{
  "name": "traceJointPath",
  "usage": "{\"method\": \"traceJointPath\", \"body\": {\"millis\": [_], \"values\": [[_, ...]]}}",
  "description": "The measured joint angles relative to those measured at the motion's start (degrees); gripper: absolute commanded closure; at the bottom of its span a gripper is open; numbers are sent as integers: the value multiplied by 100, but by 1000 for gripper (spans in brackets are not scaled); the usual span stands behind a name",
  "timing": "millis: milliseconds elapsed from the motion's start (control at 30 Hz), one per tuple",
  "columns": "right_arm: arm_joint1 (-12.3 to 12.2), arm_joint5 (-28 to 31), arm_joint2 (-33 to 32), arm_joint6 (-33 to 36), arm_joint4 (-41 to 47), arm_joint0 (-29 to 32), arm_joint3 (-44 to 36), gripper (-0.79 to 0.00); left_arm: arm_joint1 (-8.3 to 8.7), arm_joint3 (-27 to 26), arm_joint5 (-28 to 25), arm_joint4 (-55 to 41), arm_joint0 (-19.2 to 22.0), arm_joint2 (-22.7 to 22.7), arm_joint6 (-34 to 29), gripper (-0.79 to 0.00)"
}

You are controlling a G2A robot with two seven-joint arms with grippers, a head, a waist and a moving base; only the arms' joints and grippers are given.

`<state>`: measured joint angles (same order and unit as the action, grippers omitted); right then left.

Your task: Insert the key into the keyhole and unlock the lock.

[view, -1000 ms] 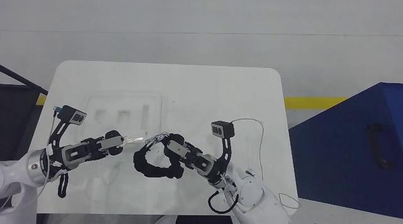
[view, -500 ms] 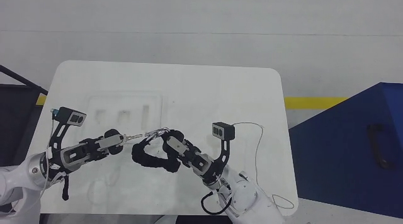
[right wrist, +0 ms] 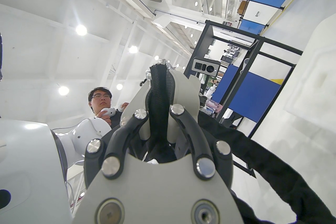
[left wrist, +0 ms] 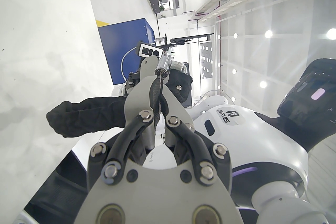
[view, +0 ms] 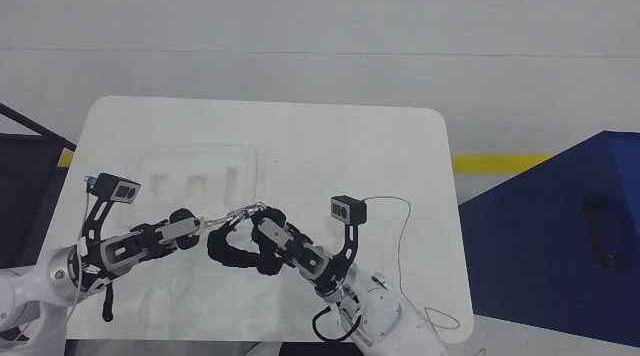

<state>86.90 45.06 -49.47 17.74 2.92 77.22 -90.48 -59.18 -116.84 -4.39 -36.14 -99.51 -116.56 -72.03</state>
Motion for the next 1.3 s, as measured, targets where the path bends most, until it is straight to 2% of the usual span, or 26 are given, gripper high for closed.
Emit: {"method": "traceJointPath", "body": {"millis": [567, 1000, 1300], "values": [[-38, -136, 56, 146, -45, -85, -28, 0, 58, -24, 6, -29, -35, -4, -63, 0], [-213, -378, -248, 727, -100, 32, -466, 0, 124, -54, 28, 124, -84, -130, -237, 0], [-277, -537, -226, 940, -215, 44, -528, 0, 170, -52, -22, 131, -81, -167, -446, 0]]}}
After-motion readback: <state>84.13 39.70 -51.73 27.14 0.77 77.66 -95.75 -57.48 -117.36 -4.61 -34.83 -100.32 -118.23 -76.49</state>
